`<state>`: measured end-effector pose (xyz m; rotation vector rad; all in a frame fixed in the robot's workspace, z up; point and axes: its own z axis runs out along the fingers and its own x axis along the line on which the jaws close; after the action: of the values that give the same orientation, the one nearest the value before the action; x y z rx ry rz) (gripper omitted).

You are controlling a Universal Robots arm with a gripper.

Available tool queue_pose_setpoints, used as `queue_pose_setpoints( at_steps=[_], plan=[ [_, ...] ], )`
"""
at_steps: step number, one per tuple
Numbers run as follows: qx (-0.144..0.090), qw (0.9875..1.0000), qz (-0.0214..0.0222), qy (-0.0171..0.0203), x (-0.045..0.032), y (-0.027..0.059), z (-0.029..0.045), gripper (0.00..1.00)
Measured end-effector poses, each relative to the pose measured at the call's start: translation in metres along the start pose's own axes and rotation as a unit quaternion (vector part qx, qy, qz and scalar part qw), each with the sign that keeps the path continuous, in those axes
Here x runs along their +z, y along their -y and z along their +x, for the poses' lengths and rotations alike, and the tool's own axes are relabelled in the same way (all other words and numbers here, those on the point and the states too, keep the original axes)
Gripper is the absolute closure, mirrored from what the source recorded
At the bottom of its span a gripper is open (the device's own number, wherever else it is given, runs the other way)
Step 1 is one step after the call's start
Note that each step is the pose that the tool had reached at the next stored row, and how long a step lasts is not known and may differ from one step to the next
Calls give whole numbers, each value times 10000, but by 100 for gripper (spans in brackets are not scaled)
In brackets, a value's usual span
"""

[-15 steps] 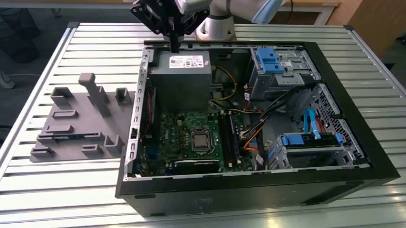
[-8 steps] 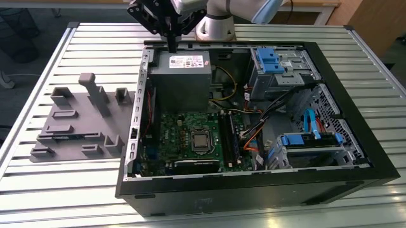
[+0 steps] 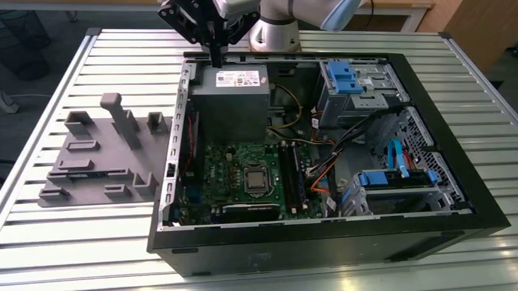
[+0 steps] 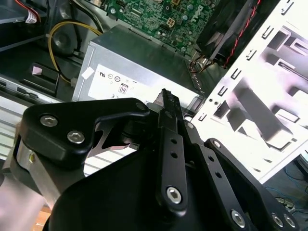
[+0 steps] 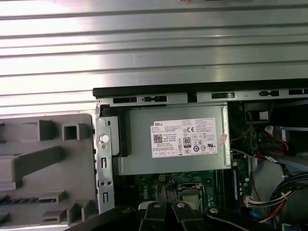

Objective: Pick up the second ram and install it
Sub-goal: 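Reach for the second ram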

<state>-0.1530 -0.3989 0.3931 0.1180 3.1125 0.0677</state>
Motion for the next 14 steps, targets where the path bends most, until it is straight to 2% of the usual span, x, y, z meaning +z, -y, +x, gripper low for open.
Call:
queue_pose_setpoints(
  at_steps=[14],
  plan=[
    [0, 10000, 0, 0, -1, 5, 70, 89]
  ],
)
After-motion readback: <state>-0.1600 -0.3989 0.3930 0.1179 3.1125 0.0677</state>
